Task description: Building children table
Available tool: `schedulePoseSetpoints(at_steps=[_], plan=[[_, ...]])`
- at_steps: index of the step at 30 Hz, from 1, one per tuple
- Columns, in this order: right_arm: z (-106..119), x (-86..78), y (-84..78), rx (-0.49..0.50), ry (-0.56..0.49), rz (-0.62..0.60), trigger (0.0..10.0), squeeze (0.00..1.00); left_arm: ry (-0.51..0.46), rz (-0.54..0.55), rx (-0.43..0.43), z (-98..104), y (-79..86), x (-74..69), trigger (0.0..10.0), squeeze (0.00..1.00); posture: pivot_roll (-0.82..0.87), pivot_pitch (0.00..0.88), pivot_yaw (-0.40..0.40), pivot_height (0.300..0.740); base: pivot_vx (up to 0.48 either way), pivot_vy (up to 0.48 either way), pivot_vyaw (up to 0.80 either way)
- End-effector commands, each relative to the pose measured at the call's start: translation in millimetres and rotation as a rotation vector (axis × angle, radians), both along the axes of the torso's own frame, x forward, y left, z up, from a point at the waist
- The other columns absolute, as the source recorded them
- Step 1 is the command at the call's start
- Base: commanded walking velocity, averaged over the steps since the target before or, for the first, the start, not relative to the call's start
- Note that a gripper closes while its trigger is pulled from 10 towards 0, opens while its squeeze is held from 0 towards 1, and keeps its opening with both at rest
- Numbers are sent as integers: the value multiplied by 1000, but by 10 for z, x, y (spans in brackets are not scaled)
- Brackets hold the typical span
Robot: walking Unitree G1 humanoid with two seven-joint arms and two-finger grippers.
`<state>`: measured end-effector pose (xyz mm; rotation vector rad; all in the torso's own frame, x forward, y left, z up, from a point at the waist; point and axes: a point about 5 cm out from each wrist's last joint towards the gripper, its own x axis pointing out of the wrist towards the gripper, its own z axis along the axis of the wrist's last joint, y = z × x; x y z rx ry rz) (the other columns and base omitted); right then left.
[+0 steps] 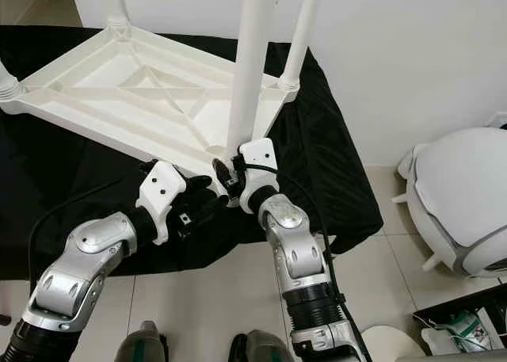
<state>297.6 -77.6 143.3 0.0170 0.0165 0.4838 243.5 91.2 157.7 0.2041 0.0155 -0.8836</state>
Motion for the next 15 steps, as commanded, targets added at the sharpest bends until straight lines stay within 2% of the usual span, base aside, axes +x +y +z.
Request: schedulePoseSetpoints(at_steps=[1, 7, 10, 11, 12, 13, 15], plan=[[18, 0, -89, 24, 14, -22, 10000, 1000, -7, 47, 0, -5, -14, 13, 10000, 0, 36, 26, -100, 740, 0, 0, 0], [82, 20, -150, 45, 2, 28, 10000, 1000, -9, 50, 1, -3, -3, 17, 10000, 0, 38, 25, -102, 740, 0, 0, 0], [130, 60, -246, 37, -19, 87, 10000, 1000, -9, 53, 2, -3, 5, 17, 10000, 0, 43, 23, -103, 740, 0, 0, 0], [143, 82, -317, 11, -36, 143, 10000, 1000, -9, 54, 3, -3, 8, 19, 10000, 0, 44, 21, -101, 740, 0, 0, 0], [138, 91, -376, -9, -36, 206, 10000, 765, -10, 54, 3, -2, 10, 21, 10000, 0, 43, 19, -99, 740, 0, 0, 0], [128, 95, -421, -31, -34, 246, 10000, 0, -10, 54, 4, -1, 12, 22, 10000, 0, 43, 19, -99, 740, 0, 0, 0], [128, 95, -421, -31, -34, 246, 10000, 0, -10, 54, 4, -1, 12, 22, 10000, 0, 43, 19, -99, 740, 0, 0, 0]])
